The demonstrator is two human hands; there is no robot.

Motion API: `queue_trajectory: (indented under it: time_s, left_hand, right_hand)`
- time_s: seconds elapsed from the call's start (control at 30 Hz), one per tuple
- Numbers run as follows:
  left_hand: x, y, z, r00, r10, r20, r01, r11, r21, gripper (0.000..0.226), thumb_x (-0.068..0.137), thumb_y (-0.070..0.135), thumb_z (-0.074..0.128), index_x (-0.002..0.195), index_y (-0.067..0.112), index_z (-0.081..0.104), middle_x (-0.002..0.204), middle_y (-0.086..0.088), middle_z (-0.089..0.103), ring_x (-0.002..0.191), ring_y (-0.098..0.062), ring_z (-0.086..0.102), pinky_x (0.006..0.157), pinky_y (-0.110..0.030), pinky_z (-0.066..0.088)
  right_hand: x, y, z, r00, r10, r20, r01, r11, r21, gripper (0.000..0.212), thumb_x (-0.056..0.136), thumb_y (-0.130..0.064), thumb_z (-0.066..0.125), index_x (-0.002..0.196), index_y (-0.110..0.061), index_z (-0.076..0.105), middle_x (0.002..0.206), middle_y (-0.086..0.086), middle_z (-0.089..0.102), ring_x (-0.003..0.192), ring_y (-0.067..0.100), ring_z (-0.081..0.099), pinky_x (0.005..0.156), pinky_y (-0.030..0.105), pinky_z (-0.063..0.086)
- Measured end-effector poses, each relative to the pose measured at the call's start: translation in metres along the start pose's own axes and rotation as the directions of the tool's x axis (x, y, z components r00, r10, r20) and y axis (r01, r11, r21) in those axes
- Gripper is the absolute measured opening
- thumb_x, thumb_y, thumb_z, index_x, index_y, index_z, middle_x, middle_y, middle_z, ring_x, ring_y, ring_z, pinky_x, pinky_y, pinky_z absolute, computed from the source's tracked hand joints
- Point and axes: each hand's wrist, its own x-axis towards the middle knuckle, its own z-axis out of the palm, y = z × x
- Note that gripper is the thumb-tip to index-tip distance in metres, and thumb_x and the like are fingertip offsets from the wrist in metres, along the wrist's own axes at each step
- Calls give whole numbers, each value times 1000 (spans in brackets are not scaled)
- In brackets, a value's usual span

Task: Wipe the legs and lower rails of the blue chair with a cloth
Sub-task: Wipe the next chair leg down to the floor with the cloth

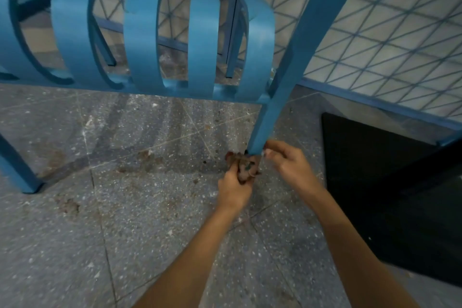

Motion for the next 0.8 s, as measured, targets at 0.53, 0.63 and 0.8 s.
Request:
queue_trajectory:
  time_s: [0.53, 0.63, 0.8]
  left_hand:
    - [-51, 60, -46, 915, 227, 334, -219, 974, -62, 87, 68, -5, 76, 139, 22, 35, 124, 3, 61, 107, -4, 57, 83, -2, 44]
    - [-38, 79, -85, 892, 175, 417, -92, 973, -211, 71, 68, -9, 74, 130, 16, 52, 126, 4, 60, 115, -8, 56, 100, -25, 45]
    - [-10, 90, -116, 962, 150, 227, -143, 989, -46, 40, 86, 3, 60, 116, 28, 61, 118, 14, 61, 107, -6, 56, 97, -31, 40]
  right_hand:
    - [-66, 14, -23, 903, -67, 425, -373, 370, 851, 56, 91, -25, 34, 145, -13, 37, 149, 20, 37, 132, 38, 41, 100, 56, 42]
    - [-72, -1, -27, 966, -86, 243, -200, 344, 918, 58, 98, -30, 21, 147, 0, 22, 153, 26, 14, 142, 40, 19, 115, 53, 15]
    - [-36, -45, -6, 994, -79, -79, 111, 700, 705, 85, 74, 2, 61, 148, -24, 28, 140, 4, 50, 125, 19, 53, 104, 38, 43]
